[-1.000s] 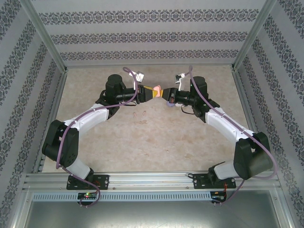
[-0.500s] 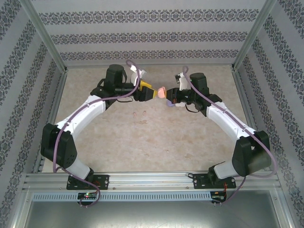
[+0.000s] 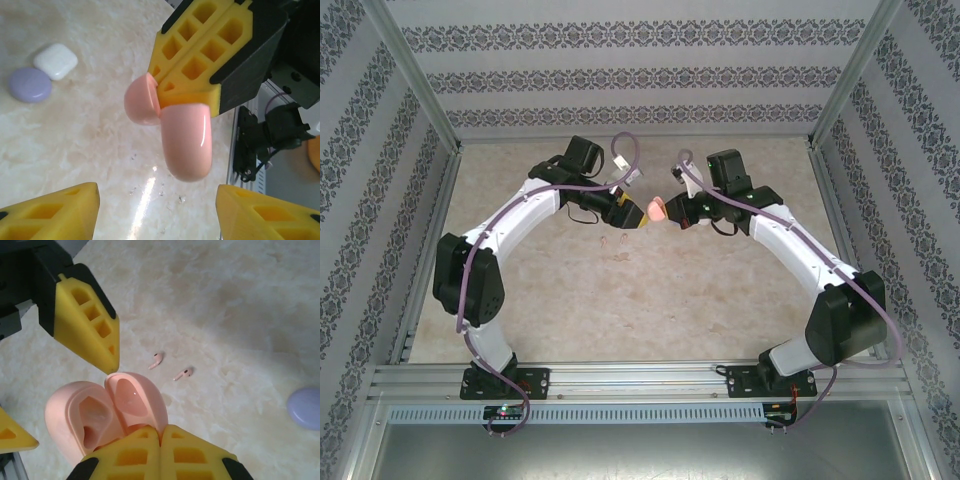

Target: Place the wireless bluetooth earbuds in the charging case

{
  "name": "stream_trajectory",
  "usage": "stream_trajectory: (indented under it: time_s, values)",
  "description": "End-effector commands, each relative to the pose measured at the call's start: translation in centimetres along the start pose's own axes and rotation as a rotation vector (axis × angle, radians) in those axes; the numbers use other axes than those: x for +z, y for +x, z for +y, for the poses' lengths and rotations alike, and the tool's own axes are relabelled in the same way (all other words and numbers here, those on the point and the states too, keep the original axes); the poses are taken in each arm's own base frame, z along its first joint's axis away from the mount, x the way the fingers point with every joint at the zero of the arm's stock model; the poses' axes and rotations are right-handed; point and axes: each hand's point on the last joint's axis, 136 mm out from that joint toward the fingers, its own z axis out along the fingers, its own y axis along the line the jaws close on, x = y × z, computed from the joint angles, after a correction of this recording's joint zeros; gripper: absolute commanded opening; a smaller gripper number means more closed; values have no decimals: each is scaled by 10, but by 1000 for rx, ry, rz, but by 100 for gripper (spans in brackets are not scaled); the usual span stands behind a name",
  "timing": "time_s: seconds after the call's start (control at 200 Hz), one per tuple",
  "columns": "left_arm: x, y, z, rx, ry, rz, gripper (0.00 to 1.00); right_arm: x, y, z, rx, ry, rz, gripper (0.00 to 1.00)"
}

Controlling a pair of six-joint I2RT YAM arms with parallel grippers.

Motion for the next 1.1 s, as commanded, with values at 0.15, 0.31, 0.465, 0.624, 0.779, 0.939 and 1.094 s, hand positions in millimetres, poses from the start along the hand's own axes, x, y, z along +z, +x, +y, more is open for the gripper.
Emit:
stream_trajectory:
  time_s: [0.15,0.31,0.465,0.624,0.779,0.939,1.094]
  values:
    - [-5,-1,-19,16,114,5,61,6,0,12,-54,-21,26,0]
    - [-3,-2,-20,9,138,5,60,10,-2,17,-64,-28,31,0]
    - [0,-2,-20,3,153,8,58,13,-4,23,-73,-36,35,0]
    - [1,-2,-21,0,168,10,50,14,-6,24,-77,-36,34,0]
    - [1,-2,-22,1,173,12,43,13,-7,24,-79,-35,30,0]
    - [2,-3,-21,-4,180,10,40,13,-8,26,-81,-40,28,0]
    - [3,-5,-21,-4,184,6,41,13,-8,27,-83,-43,26,0]
